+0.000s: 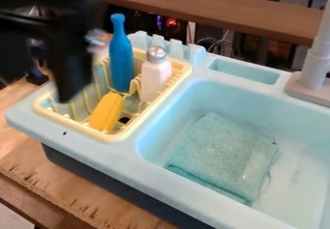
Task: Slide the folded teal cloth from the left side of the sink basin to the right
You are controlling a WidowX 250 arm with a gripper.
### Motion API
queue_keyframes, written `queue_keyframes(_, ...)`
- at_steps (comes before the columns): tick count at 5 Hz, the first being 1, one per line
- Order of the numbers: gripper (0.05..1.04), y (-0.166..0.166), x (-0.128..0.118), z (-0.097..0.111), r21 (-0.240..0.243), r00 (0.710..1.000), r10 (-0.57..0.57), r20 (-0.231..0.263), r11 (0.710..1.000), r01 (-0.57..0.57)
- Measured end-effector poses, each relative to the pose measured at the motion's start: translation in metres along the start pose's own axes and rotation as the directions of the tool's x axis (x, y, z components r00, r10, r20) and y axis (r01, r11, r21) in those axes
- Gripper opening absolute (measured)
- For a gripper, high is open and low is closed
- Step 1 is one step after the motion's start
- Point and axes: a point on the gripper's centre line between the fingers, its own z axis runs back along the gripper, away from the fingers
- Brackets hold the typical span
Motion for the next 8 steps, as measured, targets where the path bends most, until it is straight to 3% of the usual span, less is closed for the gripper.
queue_keyframes(1, 1.000, -0.015, 0.026, -0.016, 0.059, 1.000, 0.026, 0.001, 0.998, -0.026)
queue_keyframes(2, 1.000, -0.028, 0.048, -0.037, 0.050, 1.000, -0.010, 0.002, 0.999, 0.009)
queue_keyframes(3, 1.000, -0.044, 0.068, -0.061, 0.082, 1.000, -0.017, -0.026, 0.996, 0.019)
queue_keyframes(4, 1.000, -0.049, 0.078, -0.067, 0.074, 0.999, -0.029, 0.024, 0.997, 0.027)
queue_keyframes(7, 1.000, -0.057, 0.098, -0.127, 0.113, 0.999, 0.014, -0.040, 0.994, -0.009)
queue_keyframes(8, 1.000, -0.063, 0.103, -0.139, 0.107, 1.000, 0.009, -0.026, 0.994, -0.006)
